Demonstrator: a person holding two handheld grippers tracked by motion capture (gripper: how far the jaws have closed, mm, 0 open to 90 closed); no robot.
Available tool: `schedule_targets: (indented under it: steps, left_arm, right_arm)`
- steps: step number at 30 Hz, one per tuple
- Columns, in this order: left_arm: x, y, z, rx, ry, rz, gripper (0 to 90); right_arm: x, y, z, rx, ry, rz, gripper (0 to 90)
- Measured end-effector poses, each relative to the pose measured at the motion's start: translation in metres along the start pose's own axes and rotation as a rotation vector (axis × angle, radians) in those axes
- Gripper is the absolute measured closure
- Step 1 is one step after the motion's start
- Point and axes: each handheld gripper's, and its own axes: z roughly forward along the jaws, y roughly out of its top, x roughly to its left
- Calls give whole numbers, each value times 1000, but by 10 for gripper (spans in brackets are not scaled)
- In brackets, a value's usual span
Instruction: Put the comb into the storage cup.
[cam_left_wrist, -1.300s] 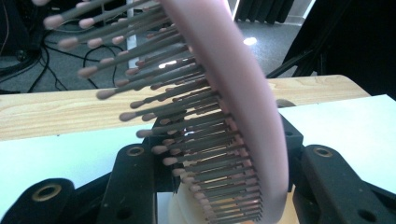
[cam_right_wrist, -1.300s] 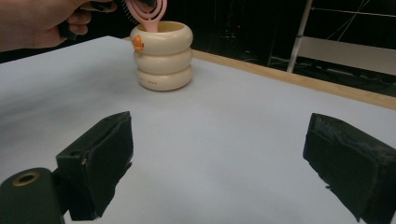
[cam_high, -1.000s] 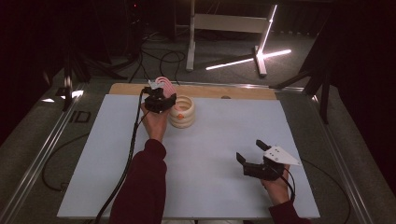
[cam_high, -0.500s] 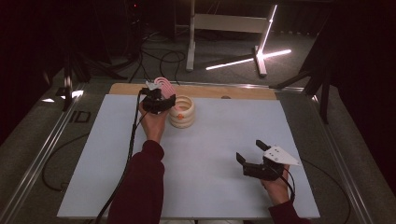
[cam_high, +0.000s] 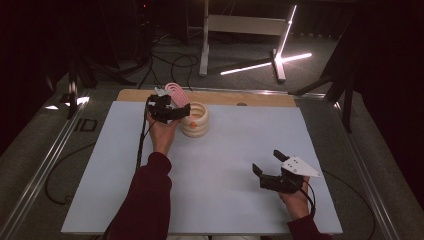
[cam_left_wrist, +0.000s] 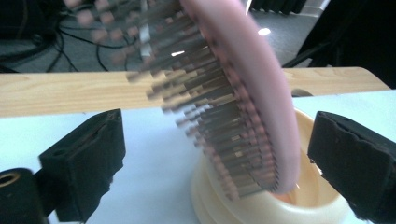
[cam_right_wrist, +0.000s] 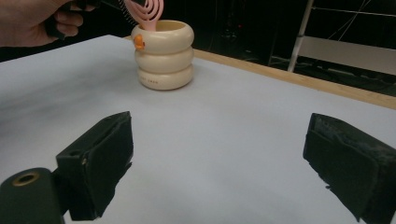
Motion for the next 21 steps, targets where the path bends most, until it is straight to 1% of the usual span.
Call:
schedule_targets:
  steps: [4, 6, 7, 11, 12, 14, 15, 21]
  left_arm:
    - [1, -5, -3, 0, -18, 5, 4]
    - [1, -6, -3, 4, -14, 4, 1]
    - [2, -6, -5, 7, -17, 13, 0]
    - [4, -6, -9, 6, -25, 10, 0]
    - [5, -6, -12, 7, -30, 19, 0]
    - [5, -6, -14, 8, -35, 24, 0]
    - [5, -6, -17, 11, -46, 39, 0]
    - [7, -6, -29, 3, -82, 79, 0]
  right_arm:
    - [0, 0, 0, 0, 0, 0, 87]
    - [0, 0, 0, 0, 0, 1, 87]
    - [0, 0, 0, 0, 0, 1, 87]
    - [0, 0, 0, 0, 0, 0, 87]
    - [0, 0, 0, 0, -1, -1, 87]
    - [0, 0, 0, 0, -1, -1, 87]
    - [0, 0, 1, 0, 0, -2, 86]
    - [2, 0, 1, 3, 0, -4, 87]
